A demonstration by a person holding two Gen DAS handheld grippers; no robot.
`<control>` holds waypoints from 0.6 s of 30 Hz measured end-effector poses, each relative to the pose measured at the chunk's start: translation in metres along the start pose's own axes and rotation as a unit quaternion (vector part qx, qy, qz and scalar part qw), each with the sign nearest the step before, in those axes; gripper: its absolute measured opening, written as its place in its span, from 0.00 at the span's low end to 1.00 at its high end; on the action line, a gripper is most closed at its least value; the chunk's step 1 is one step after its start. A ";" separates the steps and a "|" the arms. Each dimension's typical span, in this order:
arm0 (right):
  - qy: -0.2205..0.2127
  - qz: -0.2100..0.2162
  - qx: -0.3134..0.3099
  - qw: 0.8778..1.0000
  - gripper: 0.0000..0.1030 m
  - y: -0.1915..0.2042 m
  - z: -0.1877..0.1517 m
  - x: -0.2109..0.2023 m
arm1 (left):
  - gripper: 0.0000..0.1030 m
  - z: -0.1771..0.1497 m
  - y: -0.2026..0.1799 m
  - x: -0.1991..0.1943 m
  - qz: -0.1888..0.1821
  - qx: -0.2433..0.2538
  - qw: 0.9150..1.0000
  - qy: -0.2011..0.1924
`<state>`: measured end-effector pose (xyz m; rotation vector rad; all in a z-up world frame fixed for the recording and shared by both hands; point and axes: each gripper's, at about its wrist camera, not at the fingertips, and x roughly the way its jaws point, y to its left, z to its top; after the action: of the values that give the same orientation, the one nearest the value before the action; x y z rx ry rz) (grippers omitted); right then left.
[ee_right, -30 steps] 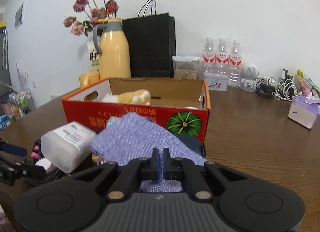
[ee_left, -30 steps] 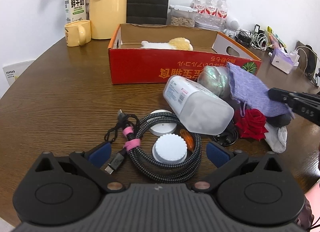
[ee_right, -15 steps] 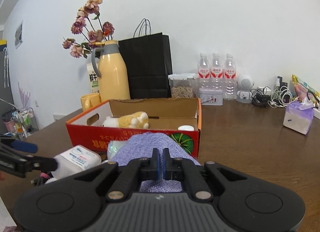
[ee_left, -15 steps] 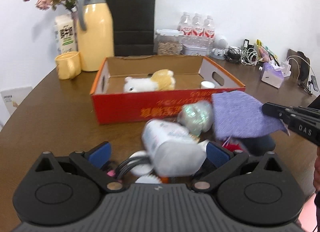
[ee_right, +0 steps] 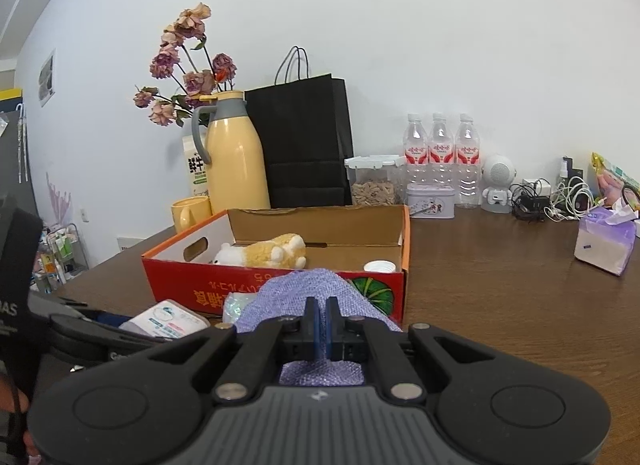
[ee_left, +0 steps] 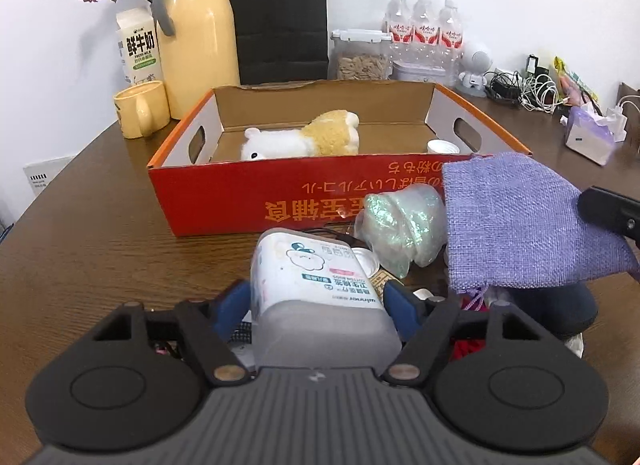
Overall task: Organize objects
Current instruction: 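Place the purple pouch and white container into the box with both tools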
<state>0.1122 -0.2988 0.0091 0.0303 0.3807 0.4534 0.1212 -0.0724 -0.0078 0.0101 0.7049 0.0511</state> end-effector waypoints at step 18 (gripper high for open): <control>-0.059 0.022 -0.034 0.997 0.02 0.026 0.060 0.015 | 0.40 0.043 0.037 -0.040 -0.036 -0.021 0.995 -0.092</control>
<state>0.1353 -0.2652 0.0626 -0.0010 0.2487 0.5051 0.1174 -0.0371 0.0518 -0.0507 0.5202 -0.0052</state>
